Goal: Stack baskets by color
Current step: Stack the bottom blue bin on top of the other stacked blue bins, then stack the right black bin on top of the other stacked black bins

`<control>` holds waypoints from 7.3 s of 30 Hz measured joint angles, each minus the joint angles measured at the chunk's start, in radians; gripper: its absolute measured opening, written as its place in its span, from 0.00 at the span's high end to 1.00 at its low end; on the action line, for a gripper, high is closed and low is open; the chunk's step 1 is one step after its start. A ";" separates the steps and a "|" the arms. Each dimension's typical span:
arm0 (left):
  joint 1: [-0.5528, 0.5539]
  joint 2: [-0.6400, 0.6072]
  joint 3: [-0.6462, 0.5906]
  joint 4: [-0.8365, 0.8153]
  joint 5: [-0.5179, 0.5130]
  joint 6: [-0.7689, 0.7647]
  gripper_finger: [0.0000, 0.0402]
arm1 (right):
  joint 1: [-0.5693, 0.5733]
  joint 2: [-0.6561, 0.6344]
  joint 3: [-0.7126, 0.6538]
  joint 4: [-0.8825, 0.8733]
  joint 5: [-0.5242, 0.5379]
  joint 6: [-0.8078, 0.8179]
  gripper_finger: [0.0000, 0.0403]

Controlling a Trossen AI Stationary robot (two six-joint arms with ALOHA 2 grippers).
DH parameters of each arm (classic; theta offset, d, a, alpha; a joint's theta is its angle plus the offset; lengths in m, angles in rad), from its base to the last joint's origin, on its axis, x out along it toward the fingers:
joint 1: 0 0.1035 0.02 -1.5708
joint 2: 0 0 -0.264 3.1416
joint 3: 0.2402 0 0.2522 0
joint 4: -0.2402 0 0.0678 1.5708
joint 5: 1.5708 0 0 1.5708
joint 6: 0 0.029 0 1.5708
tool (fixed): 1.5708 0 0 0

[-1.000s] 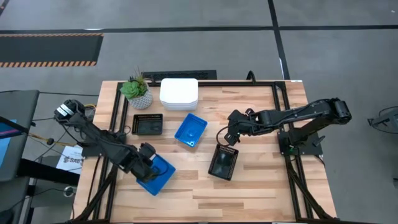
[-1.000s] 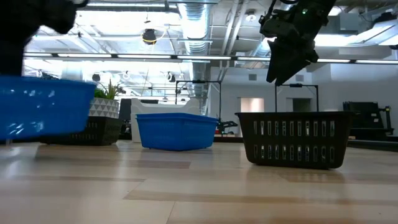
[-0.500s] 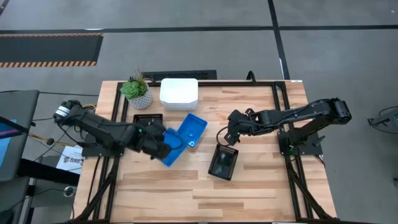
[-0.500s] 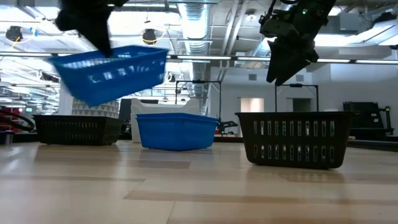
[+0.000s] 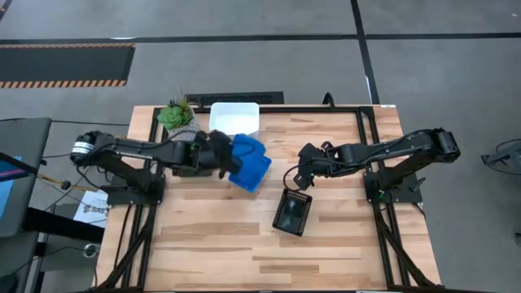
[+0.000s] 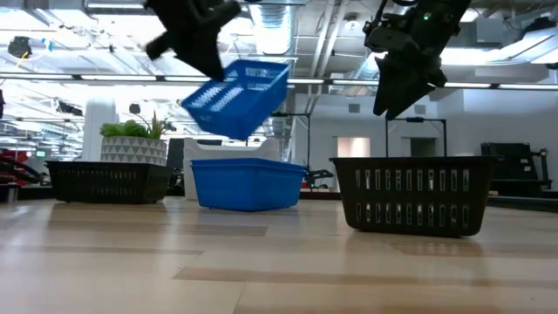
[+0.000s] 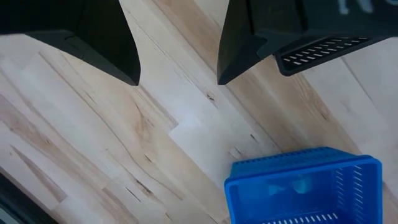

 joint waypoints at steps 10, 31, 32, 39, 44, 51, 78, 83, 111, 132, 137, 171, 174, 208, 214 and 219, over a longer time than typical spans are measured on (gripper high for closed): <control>0.131 0.062 -0.025 0.146 0.211 0.055 1.00 | 0.000 0.000 0.000 -0.012 0.002 -0.001 0.41; 0.249 0.087 -0.025 0.046 0.559 -0.015 1.00 | 0.000 0.000 0.000 -0.019 0.005 -0.008 0.41; 0.253 0.087 -0.025 0.044 0.576 -0.022 1.00 | 0.000 0.000 0.000 -0.019 0.005 -0.008 0.41; 0.259 0.088 -0.025 0.042 0.590 -0.034 1.00 | 0.000 0.000 0.000 -0.022 0.005 -0.010 0.41; 0.259 0.091 -0.025 0.038 0.591 -0.035 1.00 | 0.000 0.000 0.000 -0.040 0.005 -0.011 0.41; 0.259 0.091 -0.025 0.039 0.594 -0.051 1.00 | 0.001 0.000 0.000 -0.038 0.005 -0.008 0.41; 0.259 0.091 -0.025 0.041 0.621 -0.067 1.00 | 0.001 0.000 0.000 -0.038 0.004 -0.009 0.41; 0.258 0.091 -0.025 0.041 0.633 -0.067 1.00 | 0.001 0.000 0.000 -0.038 0.004 -0.011 0.41; 0.258 0.091 -0.025 0.068 0.645 -0.049 0.88 | 0.001 0.000 0.000 -0.038 0.004 -0.011 0.41; 0.235 0.175 -0.024 0.047 0.639 0.040 0.85 | 0.001 0.000 0.000 -0.042 0.003 -0.010 0.41; 0.231 0.244 -0.025 0.028 0.682 0.040 0.85 | 0.002 0.000 0.000 -0.058 0.003 -0.008 0.41; -0.105 0.160 0.131 0.099 0.387 0.146 0.82 | 0.324 0.003 -0.214 -0.015 -0.178 0.564 0.41; -0.120 0.172 0.133 0.150 0.350 0.127 0.78 | 0.346 0.003 -0.216 0.053 -0.176 0.593 0.41; -0.164 0.445 0.129 0.506 0.412 0.007 0.61 | 0.533 0.117 -0.128 -0.013 -0.135 0.863 0.41; -0.159 0.502 0.132 0.547 0.414 -0.032 0.61 | 0.507 0.205 -0.127 0.003 -0.140 0.890 0.41; -0.161 0.533 0.131 0.518 0.446 -0.072 0.61 | 0.458 0.274 -0.125 0.047 -0.143 0.846 0.41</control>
